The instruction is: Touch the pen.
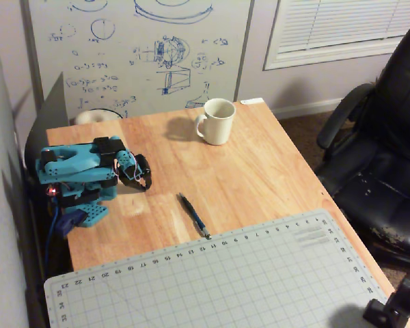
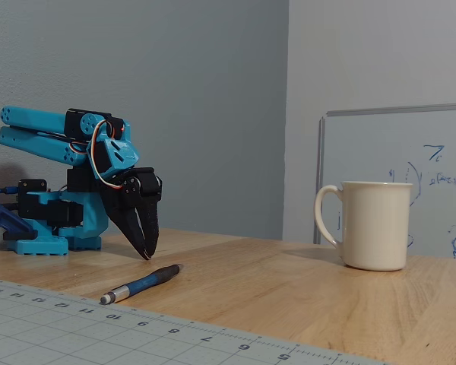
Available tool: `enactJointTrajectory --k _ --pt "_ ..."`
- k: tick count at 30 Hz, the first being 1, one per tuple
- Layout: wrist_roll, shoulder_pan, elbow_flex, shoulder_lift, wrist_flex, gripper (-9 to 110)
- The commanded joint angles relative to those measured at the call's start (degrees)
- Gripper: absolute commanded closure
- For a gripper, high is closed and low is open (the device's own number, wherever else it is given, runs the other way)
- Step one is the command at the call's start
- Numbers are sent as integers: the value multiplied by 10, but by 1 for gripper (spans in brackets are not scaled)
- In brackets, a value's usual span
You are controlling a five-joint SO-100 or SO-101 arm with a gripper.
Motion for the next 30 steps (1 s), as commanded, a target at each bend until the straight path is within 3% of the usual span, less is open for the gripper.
enactJointTrajectory --k 1,30 --pt "1 4 4 0 2 101" --pt "-4 -1 -6 2 -5 101"
